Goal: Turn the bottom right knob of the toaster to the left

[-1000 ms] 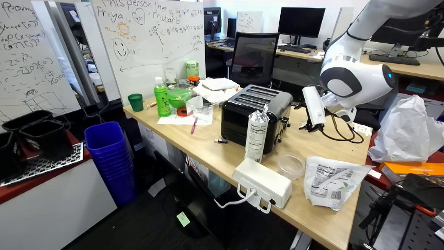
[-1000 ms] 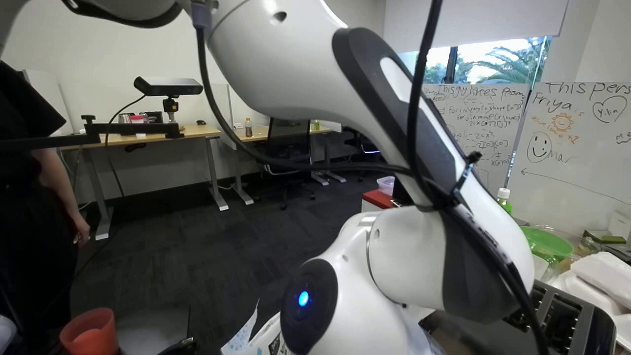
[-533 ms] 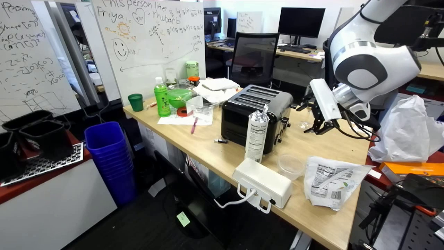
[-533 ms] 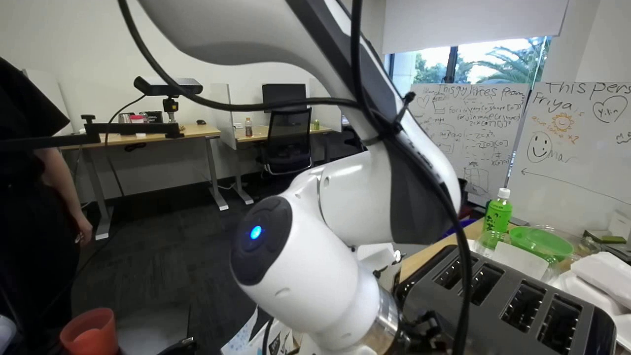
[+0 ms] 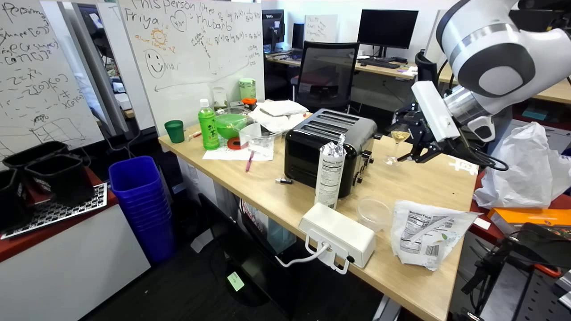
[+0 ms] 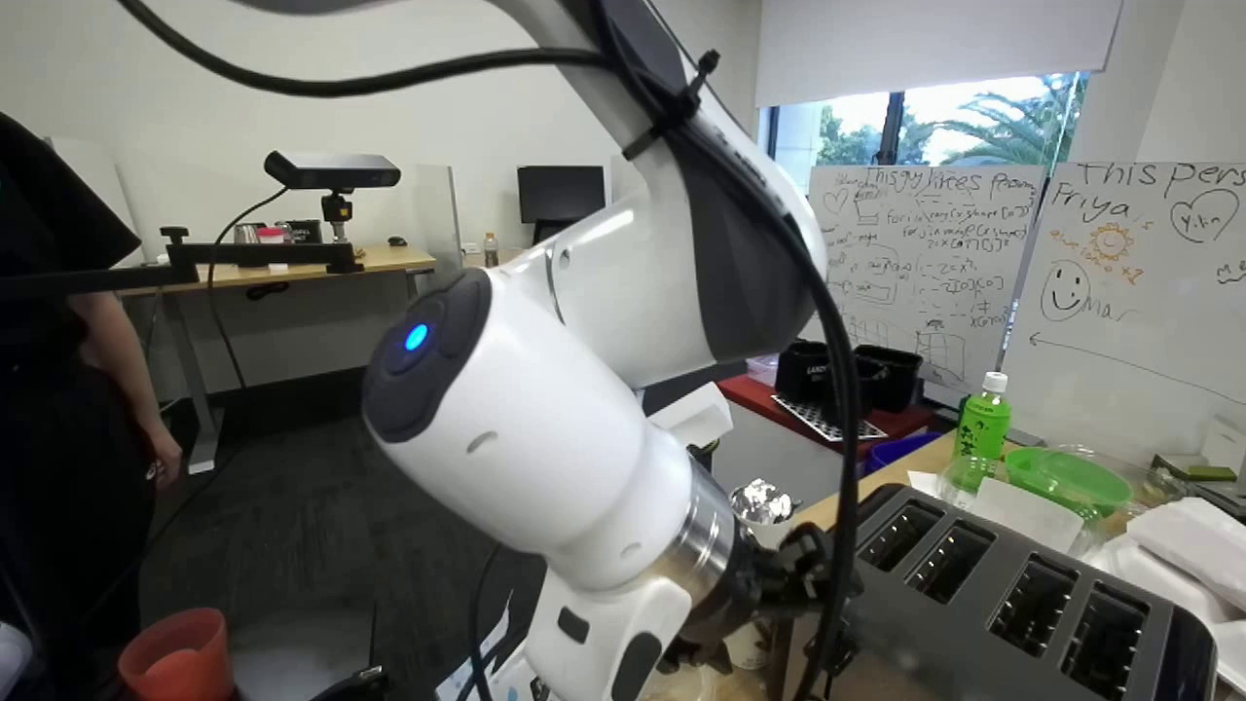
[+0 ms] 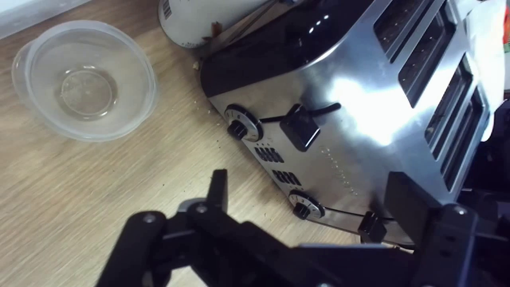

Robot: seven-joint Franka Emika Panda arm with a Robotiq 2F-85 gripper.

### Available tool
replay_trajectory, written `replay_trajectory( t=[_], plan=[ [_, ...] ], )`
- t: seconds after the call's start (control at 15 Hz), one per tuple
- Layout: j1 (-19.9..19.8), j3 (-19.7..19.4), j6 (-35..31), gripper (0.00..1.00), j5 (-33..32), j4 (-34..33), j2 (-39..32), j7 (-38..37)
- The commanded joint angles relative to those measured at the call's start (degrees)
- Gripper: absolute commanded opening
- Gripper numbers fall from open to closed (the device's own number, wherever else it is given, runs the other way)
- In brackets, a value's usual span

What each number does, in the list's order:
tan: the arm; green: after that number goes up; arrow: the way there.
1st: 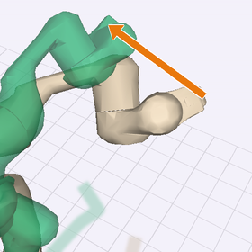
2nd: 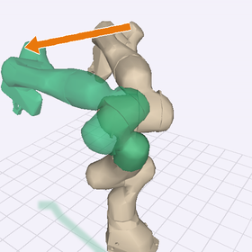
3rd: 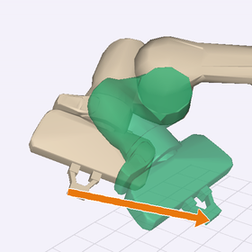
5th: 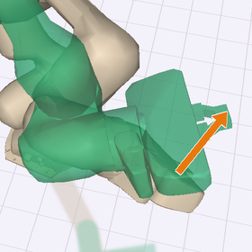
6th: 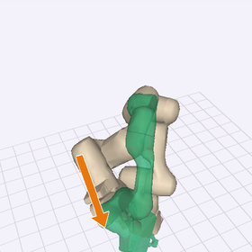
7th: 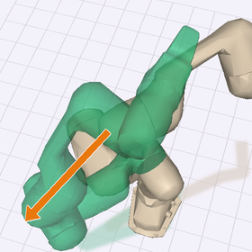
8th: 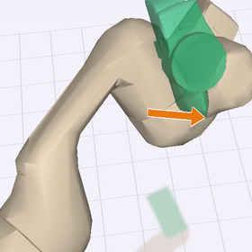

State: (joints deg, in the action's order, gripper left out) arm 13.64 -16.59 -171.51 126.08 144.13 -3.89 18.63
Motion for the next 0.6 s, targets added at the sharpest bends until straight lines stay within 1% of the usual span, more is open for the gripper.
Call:
replay_trajectory(
  t=[0.0, 0.07, 0.2, 0.53],
  plan=[
    [0.61, 1.61, -0.27, 1.0, -6.18, 3.63, 4.4, -6.13],
    [0.04, 0.86, 0.0, 1.0, -2.44, 1.44, 2.41, -2.05],
    [0.28, 1.54, 0.0, 1.0, -4.62, 2.78, 3.58, -4.57],
    [0.42, 1.58, 0.0, 1.0, -4.8, 3.05, 3.65, -4.71]
  ],
)
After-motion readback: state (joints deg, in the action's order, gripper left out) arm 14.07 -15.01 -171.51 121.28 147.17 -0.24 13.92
